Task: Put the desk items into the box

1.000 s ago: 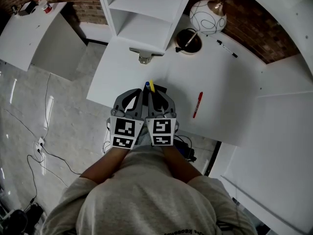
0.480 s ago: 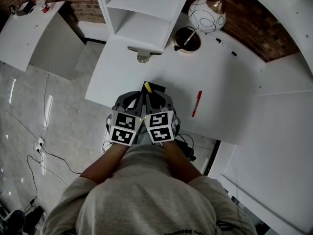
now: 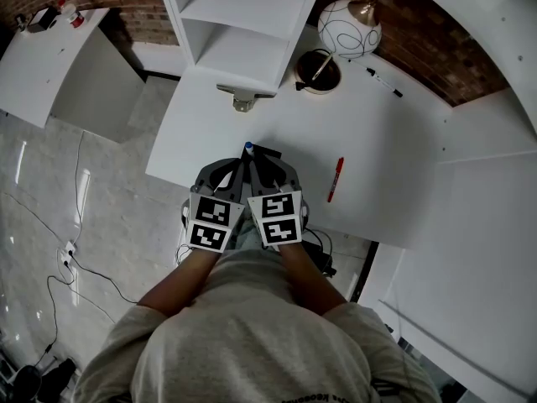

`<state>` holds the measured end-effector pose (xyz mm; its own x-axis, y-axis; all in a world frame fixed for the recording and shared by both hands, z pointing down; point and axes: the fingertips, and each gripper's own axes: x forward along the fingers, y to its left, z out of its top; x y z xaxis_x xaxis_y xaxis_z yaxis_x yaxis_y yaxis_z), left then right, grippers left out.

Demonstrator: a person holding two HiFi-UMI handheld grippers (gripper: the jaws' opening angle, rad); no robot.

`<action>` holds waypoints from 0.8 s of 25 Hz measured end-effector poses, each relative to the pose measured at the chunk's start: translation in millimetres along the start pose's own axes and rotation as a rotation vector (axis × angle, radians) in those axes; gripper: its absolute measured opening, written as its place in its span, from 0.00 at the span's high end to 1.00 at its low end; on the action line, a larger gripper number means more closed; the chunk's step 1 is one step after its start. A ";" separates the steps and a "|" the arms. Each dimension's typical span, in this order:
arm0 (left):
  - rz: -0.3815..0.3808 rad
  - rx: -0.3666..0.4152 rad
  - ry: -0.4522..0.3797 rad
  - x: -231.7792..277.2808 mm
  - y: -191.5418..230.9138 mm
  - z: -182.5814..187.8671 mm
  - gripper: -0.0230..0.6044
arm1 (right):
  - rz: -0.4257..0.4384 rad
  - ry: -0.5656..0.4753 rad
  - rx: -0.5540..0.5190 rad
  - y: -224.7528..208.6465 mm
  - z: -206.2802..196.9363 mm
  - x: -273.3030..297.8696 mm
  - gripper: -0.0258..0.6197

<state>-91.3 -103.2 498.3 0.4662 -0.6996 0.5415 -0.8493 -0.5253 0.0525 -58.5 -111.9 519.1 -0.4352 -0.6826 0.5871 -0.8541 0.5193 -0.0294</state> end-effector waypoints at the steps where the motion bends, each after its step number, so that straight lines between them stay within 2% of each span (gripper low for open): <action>1: 0.007 0.000 -0.019 -1.8 1.3 3.5 0.96 | -0.010 -0.033 -0.006 -0.6 5.2 -2.8 0.84; 9: 0.055 0.031 -0.172 -21.7 4.2 40.9 0.96 | -0.092 -0.252 -0.048 -3.3 50.8 -36.4 0.91; 20: 0.051 0.074 -0.300 -49.8 -6.5 84.1 0.96 | -0.161 -0.394 -0.027 -10.5 84.8 -82.1 0.93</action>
<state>-88.1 -105.7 400.4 0.4847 -0.8320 0.2699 -0.8584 -0.5117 -0.0360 -38.0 -105.0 402.6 -0.3774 -0.8976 0.2278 -0.9144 0.4001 0.0616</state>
